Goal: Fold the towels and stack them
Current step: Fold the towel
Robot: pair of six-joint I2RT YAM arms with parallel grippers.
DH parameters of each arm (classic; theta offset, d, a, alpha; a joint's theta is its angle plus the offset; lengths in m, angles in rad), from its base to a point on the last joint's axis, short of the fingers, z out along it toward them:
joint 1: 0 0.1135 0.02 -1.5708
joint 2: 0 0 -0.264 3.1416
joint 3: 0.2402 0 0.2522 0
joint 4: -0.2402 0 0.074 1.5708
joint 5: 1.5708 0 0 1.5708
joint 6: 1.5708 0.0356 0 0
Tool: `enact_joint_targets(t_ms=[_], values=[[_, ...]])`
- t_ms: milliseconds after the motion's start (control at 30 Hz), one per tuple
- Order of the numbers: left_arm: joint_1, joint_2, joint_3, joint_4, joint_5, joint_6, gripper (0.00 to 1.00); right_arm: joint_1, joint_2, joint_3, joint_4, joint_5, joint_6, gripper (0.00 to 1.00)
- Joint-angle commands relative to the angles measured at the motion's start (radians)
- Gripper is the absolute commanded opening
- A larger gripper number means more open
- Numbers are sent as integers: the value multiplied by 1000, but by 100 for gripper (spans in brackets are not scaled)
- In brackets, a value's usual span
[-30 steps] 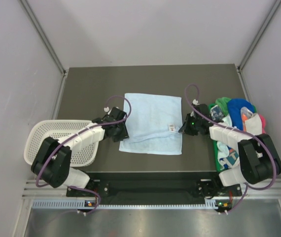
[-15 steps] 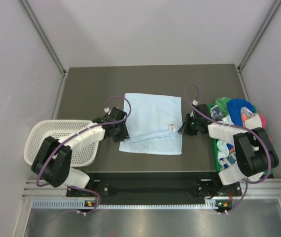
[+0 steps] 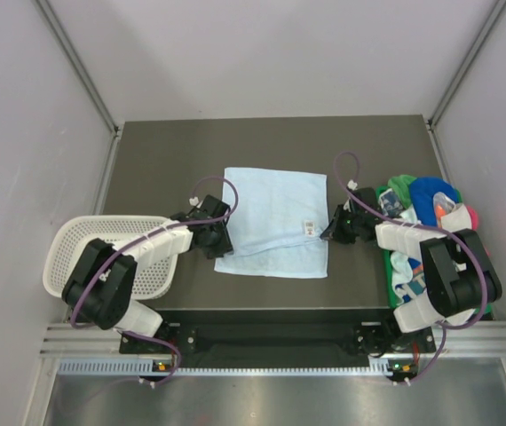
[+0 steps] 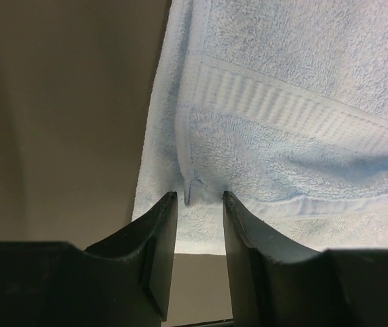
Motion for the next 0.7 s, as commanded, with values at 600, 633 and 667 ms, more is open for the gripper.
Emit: enact_joint_targets(t_ms=[600,633,667], values=[[-3,13,-12,50,-8,-8,23,-19,26,-32,42,23,-14,0],[-3,12,-9,50,-8,-7,24,-18,26,-32,40,21,-14,0],[-3,12,-9,50,-9,-5,23,-19,23,-31,40,21,-14,0]])
